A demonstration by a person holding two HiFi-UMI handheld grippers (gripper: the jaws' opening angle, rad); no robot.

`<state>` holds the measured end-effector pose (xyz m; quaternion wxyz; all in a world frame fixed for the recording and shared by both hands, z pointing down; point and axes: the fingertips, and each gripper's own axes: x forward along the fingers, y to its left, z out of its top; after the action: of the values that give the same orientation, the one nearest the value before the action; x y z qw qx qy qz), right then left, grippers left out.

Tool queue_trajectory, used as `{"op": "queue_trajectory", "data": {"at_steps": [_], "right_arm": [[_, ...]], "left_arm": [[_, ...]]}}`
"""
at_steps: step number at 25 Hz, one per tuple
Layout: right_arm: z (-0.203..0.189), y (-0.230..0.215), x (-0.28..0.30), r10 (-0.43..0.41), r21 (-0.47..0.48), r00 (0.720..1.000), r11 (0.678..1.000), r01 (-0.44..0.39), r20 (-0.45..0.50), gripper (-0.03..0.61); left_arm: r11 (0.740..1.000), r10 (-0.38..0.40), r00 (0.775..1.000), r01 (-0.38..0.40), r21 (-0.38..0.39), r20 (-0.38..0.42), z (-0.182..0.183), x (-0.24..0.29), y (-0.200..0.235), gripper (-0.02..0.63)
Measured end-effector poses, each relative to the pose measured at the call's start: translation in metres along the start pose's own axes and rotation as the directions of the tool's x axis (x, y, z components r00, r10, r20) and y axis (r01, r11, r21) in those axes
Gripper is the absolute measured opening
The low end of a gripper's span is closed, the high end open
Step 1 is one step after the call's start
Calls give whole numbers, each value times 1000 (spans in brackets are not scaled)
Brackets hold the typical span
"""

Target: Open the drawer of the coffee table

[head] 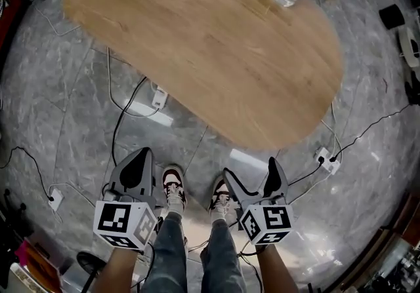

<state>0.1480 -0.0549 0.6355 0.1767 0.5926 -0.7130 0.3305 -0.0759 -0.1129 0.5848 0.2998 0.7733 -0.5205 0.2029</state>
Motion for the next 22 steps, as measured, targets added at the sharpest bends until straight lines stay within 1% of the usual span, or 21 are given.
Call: {"op": "queue_trajectory", "data": {"at_steps": [5,9,13,16,18,20,22], "right_arm": [[-18,-19,32,5,-51,1000,999,-7,-28,537],[-21,-21,48,49,-102,998,993,-53,-39,537],[-21,-18,64,111,-187,992,975,-119,-53,532],[-14,-20,72,138,-241,990,960,-144,-43,516],[-8,-22,76,147,-254,989,956,-149,-29,500],[-3,-22,77,157,-239,987,958,-156,-15,479],[-3,-18,77,178,-235,984,956,-175,-9,472]], "left_arm": [[1000,22,1000,-22,-20,-3,-8,10,10,-6],[999,34,999,-34,-34,-13,-16,13,15,-6],[998,40,999,-42,-48,-25,-23,16,18,-6],[998,34,999,-36,-43,-35,-28,19,14,-6],[999,32,999,-34,-41,-40,-30,20,10,-6],[998,34,999,-36,-45,-42,-31,22,8,-6],[998,31,998,-33,-47,-49,-33,24,7,-6]]}}
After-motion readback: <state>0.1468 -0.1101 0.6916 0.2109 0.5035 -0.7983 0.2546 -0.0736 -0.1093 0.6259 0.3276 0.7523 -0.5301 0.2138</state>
